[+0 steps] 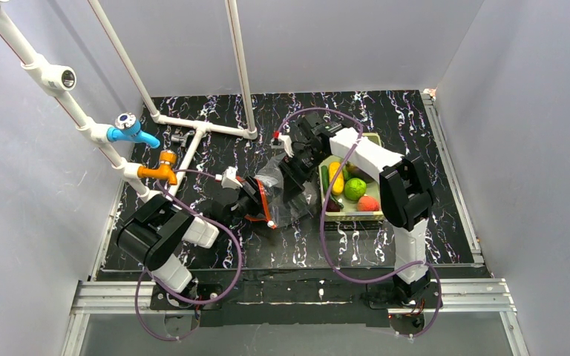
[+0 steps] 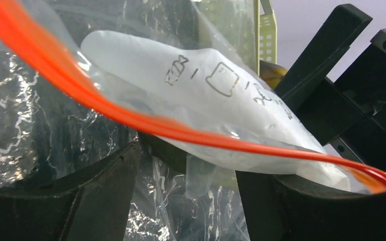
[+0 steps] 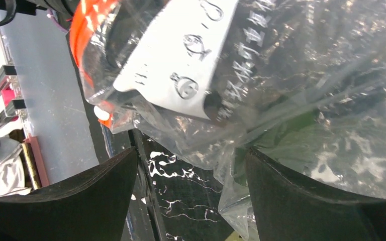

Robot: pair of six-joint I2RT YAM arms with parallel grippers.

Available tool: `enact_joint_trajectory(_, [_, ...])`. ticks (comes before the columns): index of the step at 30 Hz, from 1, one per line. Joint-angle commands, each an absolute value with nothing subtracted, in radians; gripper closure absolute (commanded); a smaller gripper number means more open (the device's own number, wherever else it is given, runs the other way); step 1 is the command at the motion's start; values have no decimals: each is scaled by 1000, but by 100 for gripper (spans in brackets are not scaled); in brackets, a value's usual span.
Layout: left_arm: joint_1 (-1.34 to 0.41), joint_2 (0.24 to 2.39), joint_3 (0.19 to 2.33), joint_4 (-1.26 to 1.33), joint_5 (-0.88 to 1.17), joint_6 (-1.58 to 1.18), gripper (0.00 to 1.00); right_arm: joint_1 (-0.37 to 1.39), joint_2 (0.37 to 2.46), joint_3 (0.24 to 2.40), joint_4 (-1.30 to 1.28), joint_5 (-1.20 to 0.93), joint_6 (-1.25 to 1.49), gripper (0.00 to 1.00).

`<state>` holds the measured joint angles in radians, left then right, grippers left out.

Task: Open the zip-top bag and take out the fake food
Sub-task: Pick up the fake vegetable from the zipper food storage bag.

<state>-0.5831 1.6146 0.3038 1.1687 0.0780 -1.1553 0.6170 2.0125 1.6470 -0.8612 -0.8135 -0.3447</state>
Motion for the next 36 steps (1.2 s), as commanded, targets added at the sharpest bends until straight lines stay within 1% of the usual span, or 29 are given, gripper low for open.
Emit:
enact_joint_trajectory(1, [-591, 1554, 314, 1057, 19, -1168, 33, 574, 1925, 1679, -840, -743, -346, 16])
enact_joint_trajectory(4, [-591, 1580, 336, 1057, 37, -1171, 34, 571, 1882, 1642, -802, -618, -346, 16])
enact_joint_trajectory(7, [-591, 1608, 345, 1077, 51, -1172, 34, 571, 1885, 1616, -778, -504, -346, 16])
enact_joint_trajectory(8, [-591, 1613, 347, 1083, 54, -1172, 35, 572, 1897, 1614, -778, -474, -173, 16])
enact_joint_trajectory(9, [-590, 1615, 350, 1084, 61, -1170, 34, 572, 1915, 1614, -781, -458, -295, 16])
enact_joint_trajectory(15, [-591, 1637, 393, 1086, 120, -1150, 34, 587, 1990, 1630, -825, -459, -323, 16])
enact_joint_trajectory(19, [-591, 1660, 402, 1111, 135, -1157, 34, 588, 2031, 1657, -885, -520, -323, 16])
enact_joint_trajectory(26, [-591, 1667, 393, 1112, 126, -1184, 34, 589, 2069, 1676, -968, -771, -323, 16])
enact_joint_trajectory(30, [-592, 1637, 368, 1061, 123, -1229, 34, 589, 2079, 1678, -974, -893, -323, 16])
enact_joint_trajectory(32, [-599, 1599, 364, 994, 130, -1251, 34, 589, 2075, 1675, -957, -910, -323, 16])
enact_joint_trajectory(34, [-614, 1523, 380, 814, 128, -1261, 34, 588, 2066, 1666, -938, -896, -323, 16])
enact_joint_trajectory(35, [-626, 1463, 413, 597, 110, -1276, 36, 587, 2051, 1660, -923, -824, -323, 16])
enact_joint_trajectory(36, [-643, 1335, 466, 301, 43, -1283, 38, 584, 2007, 1632, -880, -713, -323, 16])
